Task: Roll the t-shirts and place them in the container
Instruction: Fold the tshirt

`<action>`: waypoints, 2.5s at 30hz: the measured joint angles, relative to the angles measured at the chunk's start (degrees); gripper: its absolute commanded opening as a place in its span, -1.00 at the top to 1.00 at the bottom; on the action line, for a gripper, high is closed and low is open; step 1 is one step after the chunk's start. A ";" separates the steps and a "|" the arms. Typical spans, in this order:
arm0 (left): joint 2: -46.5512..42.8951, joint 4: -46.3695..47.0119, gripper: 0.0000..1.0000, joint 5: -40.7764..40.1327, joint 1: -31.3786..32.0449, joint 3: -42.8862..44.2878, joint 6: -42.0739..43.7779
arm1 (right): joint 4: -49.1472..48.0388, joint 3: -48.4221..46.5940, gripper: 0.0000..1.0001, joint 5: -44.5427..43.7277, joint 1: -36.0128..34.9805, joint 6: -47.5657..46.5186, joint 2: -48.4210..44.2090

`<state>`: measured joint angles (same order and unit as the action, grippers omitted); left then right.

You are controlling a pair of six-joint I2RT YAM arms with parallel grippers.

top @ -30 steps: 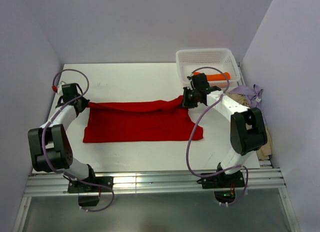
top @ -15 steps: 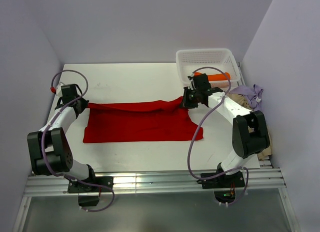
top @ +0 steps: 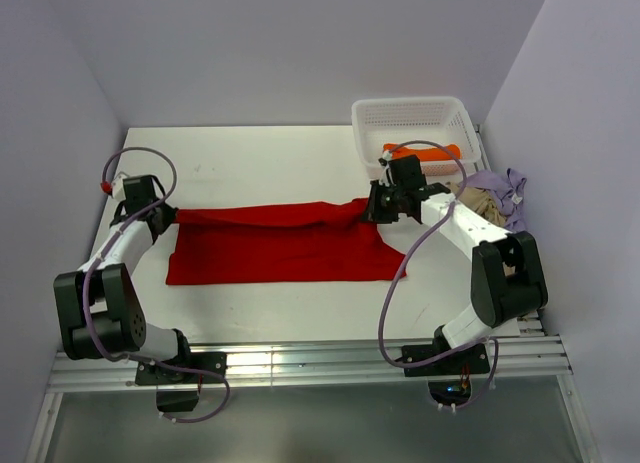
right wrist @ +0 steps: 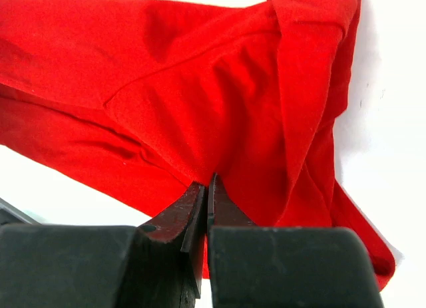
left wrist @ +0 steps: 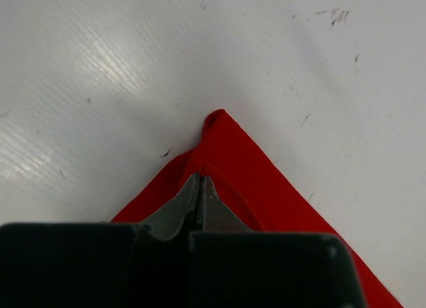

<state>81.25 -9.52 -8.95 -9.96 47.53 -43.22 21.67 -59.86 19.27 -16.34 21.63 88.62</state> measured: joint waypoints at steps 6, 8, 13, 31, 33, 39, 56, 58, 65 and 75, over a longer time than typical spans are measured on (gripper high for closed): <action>-1.22 0.22 0.95 -0.57 -0.11 -3.48 -0.15 | -1.16 3.34 0.85 0.35 0.00 0.24 -0.02; -1.79 0.24 0.68 -0.81 -0.13 -5.16 -0.20 | -1.57 4.20 0.65 0.31 0.00 0.37 -0.02; -3.23 0.26 -0.40 -2.08 -0.20 -7.50 -0.83 | -2.56 5.84 0.29 -1.14 0.00 1.16 -0.15; 7.98 1.55 -0.37 3.37 -1.27 1.60 -0.28 | -6.71 3.23 0.13 -14.40 0.44 6.10 2.71; 10.71 1.44 -0.35 4.11 -1.27 2.32 -0.17 | -7.37 2.95 0.13 -15.65 0.48 6.56 4.42; 16.28 1.55 -0.28 5.88 -1.27 6.16 0.11 | -8.46 0.59 0.13 -16.76 0.48 7.34 9.14; 21.68 1.25 0.99 5.62 -0.22 11.21 -0.94 | -10.43 0.26 0.14 -20.72 -0.50 6.80 9.27; 21.94 -0.04 0.99 5.11 -0.13 12.26 -0.87 | -10.27 -0.13 0.13 -22.95 -1.46 6.16 9.14; 22.45 -2.54 0.99 4.98 -1.36 15.10 -0.15 | -7.78 -5.90 0.13 -31.08 -6.23 2.95 9.27; 23.19 -2.64 0.99 5.27 -1.99 16.11 0.90 | -4.87 -18.34 0.15 -38.69 -11.80 -3.91 20.00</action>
<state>104.44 -12.16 -3.68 -11.94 63.64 -42.33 16.80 -78.19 -19.42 -28.14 17.72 108.62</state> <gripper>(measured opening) 0.020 0.427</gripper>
